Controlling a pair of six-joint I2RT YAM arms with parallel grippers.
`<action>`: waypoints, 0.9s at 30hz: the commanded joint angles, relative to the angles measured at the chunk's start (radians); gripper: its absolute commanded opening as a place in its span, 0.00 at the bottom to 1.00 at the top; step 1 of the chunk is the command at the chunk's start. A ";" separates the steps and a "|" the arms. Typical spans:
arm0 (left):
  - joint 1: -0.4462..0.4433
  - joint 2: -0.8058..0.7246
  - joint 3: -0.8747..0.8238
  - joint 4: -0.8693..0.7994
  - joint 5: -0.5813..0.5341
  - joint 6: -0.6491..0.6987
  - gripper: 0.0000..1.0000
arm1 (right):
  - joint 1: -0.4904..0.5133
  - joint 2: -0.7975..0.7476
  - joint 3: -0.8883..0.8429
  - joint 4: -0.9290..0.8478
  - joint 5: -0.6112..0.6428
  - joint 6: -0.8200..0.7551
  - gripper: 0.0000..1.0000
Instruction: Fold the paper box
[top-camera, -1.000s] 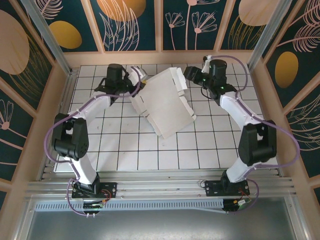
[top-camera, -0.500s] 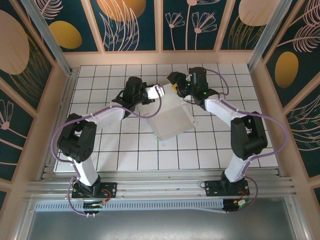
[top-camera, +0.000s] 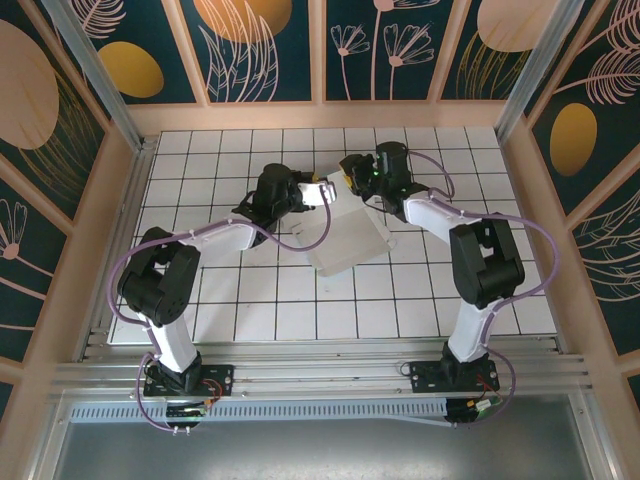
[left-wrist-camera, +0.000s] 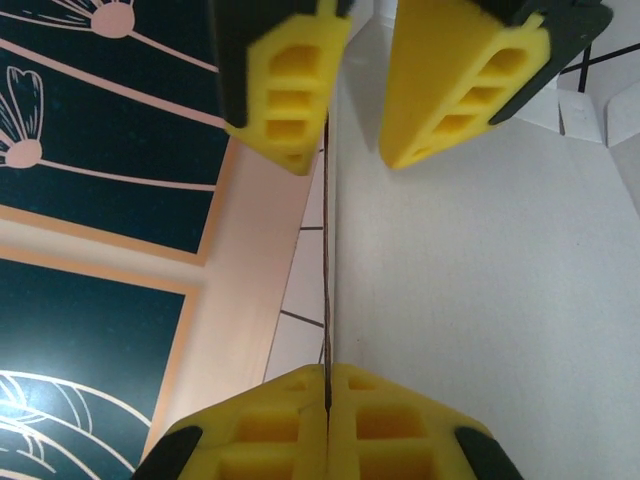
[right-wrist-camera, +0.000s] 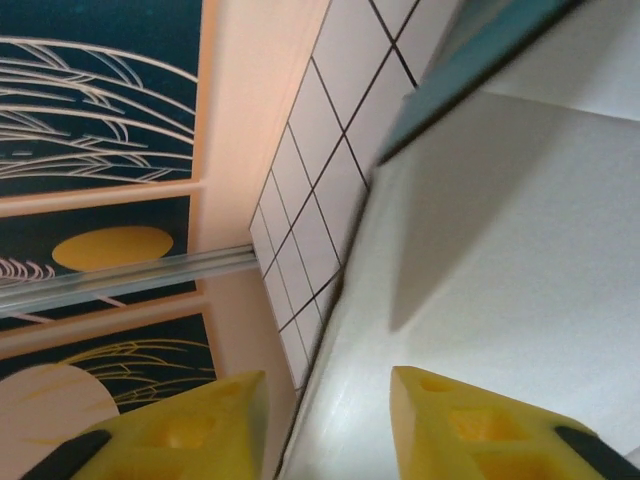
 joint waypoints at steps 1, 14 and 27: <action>-0.008 0.028 -0.012 0.072 -0.025 0.066 0.00 | 0.002 0.012 0.017 0.084 0.003 0.043 0.28; -0.019 -0.168 -0.053 0.123 -0.065 -0.663 0.48 | -0.015 -0.022 -0.178 0.394 0.020 0.104 0.01; -0.018 -0.340 -0.040 -0.376 -0.030 -2.237 0.24 | -0.021 -0.020 -0.223 0.429 0.037 0.032 0.01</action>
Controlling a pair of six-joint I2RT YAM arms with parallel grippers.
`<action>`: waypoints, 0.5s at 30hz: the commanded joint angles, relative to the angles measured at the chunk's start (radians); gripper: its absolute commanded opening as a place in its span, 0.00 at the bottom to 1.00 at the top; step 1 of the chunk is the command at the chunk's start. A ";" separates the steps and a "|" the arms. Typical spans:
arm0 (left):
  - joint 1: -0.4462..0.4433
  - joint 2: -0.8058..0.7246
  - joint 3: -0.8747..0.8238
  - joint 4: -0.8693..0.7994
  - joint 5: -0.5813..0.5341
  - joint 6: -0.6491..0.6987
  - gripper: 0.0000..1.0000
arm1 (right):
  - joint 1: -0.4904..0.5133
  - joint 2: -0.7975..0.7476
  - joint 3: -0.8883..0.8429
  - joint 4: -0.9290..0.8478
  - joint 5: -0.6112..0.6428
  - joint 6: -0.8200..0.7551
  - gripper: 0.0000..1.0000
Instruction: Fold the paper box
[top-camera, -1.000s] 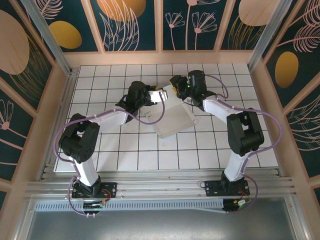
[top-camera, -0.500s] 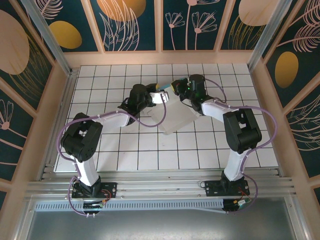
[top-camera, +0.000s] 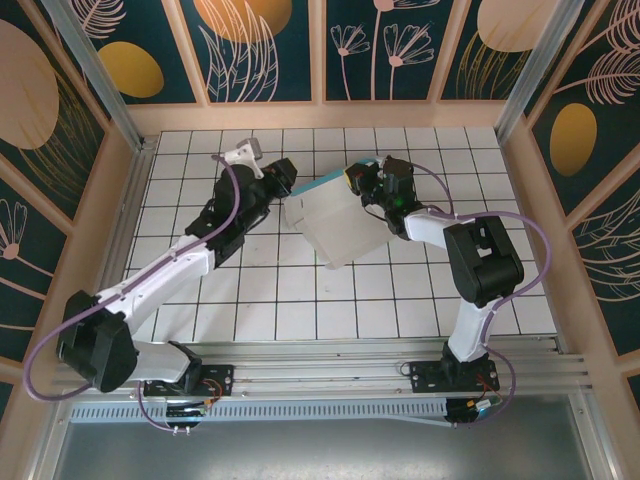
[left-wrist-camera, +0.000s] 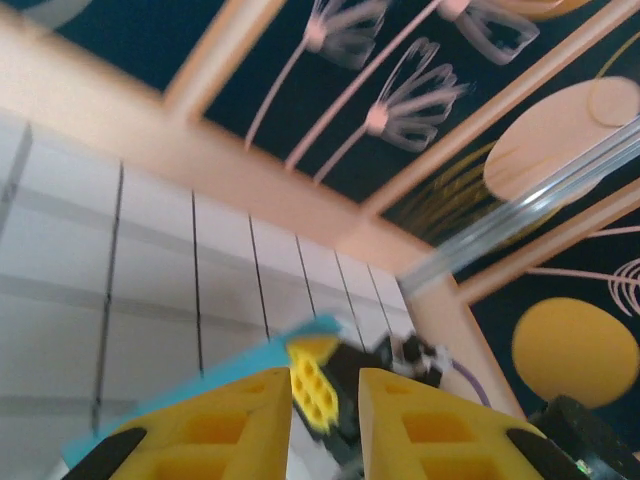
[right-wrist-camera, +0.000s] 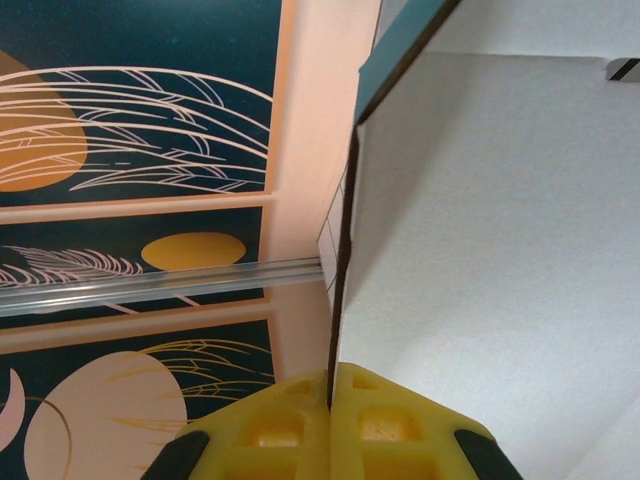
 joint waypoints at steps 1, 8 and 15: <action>-0.004 0.104 0.103 -0.270 0.040 -0.288 0.22 | -0.010 -0.025 -0.019 0.008 0.027 -0.047 0.01; -0.002 0.250 0.210 -0.319 0.009 -0.241 0.18 | -0.008 -0.032 -0.029 0.009 0.005 -0.075 0.03; 0.001 0.361 0.294 -0.381 -0.003 -0.218 0.16 | -0.007 -0.029 -0.019 -0.014 -0.001 -0.086 0.03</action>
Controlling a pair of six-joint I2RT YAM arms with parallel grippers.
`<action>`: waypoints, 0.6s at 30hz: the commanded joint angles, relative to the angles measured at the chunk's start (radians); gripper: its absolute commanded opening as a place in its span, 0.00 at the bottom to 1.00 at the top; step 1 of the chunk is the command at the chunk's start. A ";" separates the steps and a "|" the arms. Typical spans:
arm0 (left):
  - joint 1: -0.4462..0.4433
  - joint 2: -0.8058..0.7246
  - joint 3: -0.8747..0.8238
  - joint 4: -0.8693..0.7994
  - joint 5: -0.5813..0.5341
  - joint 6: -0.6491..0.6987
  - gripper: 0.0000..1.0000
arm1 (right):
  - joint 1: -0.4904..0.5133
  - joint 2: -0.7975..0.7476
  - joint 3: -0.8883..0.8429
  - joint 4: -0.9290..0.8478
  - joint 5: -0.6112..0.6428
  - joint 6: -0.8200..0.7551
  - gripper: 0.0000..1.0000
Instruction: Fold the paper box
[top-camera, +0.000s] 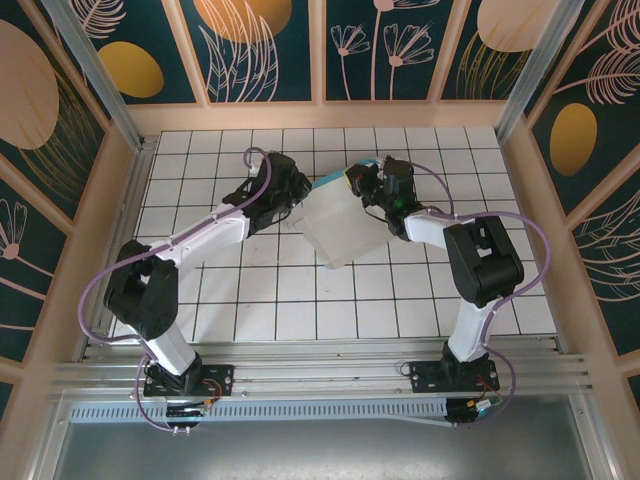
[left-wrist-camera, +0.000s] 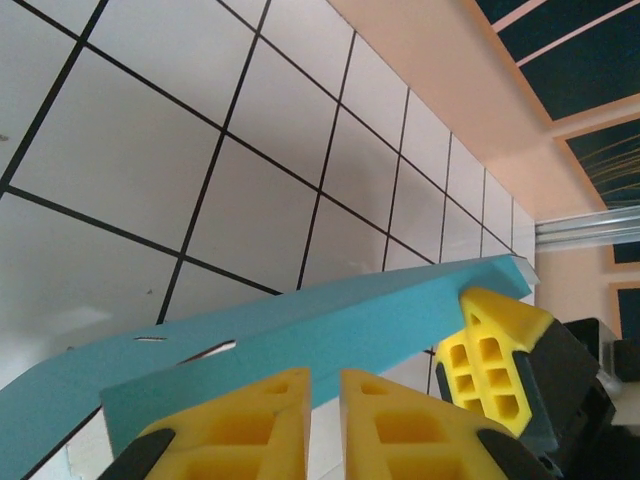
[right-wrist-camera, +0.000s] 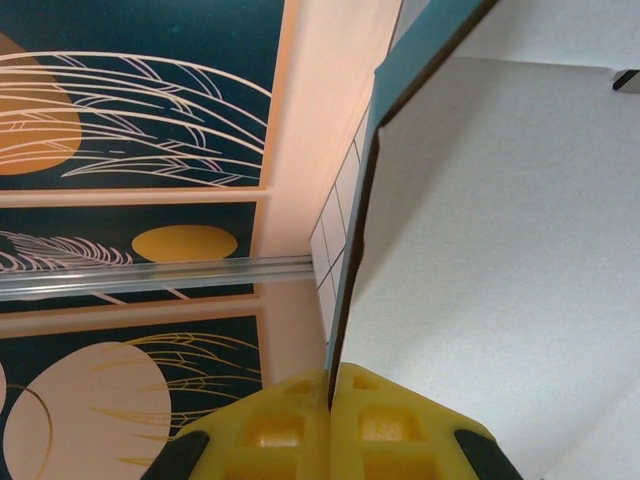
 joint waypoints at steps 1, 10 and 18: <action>0.004 0.052 0.057 -0.084 0.013 -0.002 0.17 | -0.007 -0.029 -0.007 -0.030 0.009 -0.038 0.03; 0.003 -0.069 -0.033 0.065 -0.023 0.195 0.31 | -0.011 -0.019 0.015 -0.065 0.019 -0.053 0.03; 0.073 -0.220 -0.138 -0.028 -0.036 0.764 0.33 | -0.015 -0.015 0.040 -0.107 0.007 -0.087 0.03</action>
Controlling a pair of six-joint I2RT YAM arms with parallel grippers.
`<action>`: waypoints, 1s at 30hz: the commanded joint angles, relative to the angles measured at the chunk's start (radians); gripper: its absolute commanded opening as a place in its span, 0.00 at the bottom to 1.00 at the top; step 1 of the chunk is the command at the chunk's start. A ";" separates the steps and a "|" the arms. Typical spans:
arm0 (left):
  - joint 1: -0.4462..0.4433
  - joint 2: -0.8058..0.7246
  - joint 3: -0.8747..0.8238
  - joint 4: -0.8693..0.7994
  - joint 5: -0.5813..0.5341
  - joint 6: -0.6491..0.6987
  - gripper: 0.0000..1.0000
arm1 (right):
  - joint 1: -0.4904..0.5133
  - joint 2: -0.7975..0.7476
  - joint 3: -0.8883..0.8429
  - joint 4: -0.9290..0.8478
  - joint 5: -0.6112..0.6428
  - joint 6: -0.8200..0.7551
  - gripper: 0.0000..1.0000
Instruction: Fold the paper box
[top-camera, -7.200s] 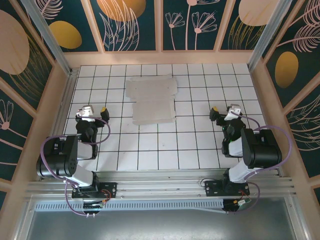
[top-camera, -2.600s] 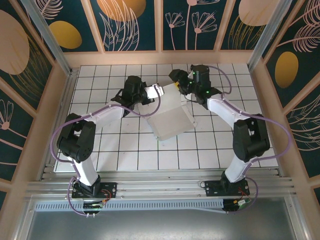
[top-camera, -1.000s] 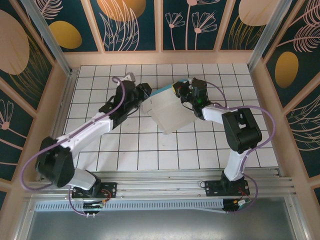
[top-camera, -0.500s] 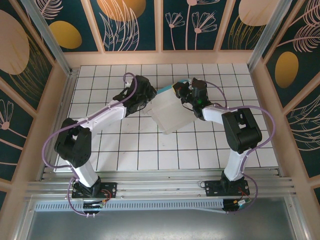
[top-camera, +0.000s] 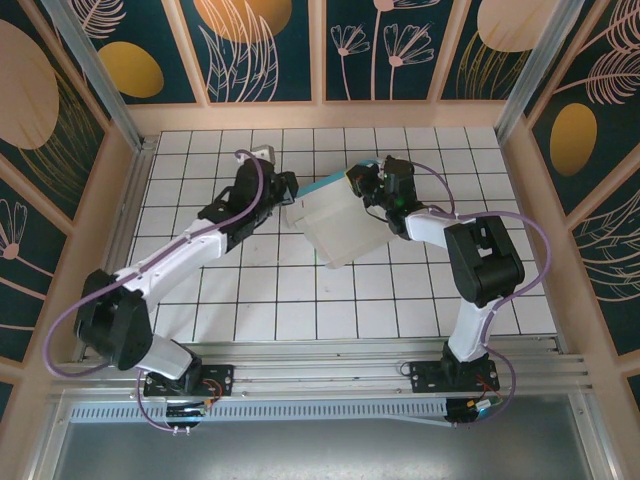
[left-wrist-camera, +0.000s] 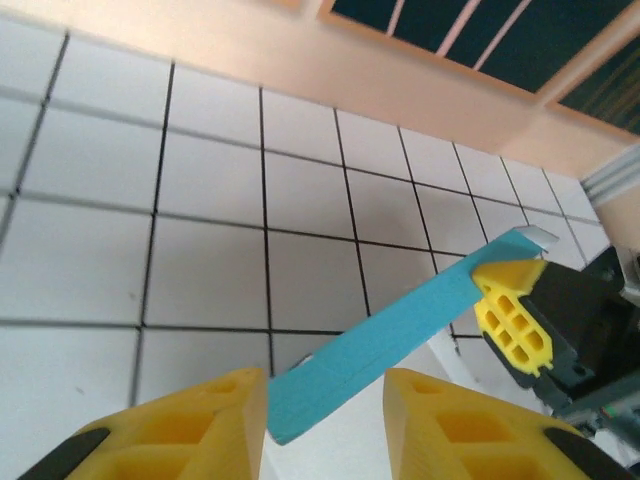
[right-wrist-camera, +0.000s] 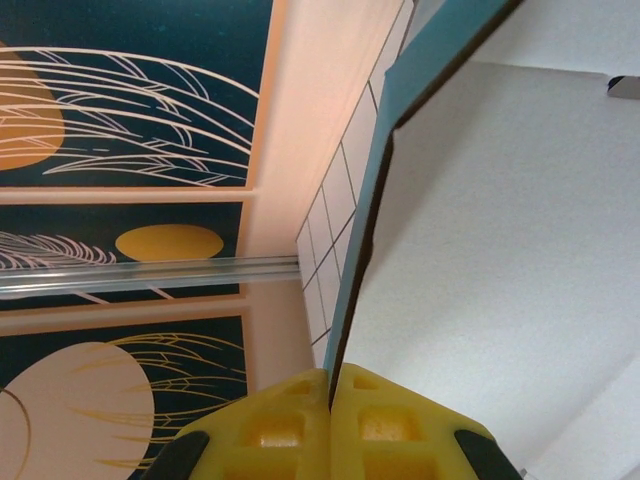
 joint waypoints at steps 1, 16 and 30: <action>0.078 0.018 0.013 -0.090 0.116 0.226 0.32 | -0.009 -0.013 0.035 -0.078 0.010 -0.062 0.03; 0.118 0.181 -0.043 0.001 0.373 0.591 0.60 | -0.013 0.008 0.093 -0.181 -0.010 -0.151 0.06; 0.115 0.261 -0.072 0.107 0.347 0.709 0.00 | 0.011 0.001 0.099 -0.156 -0.043 -0.138 0.28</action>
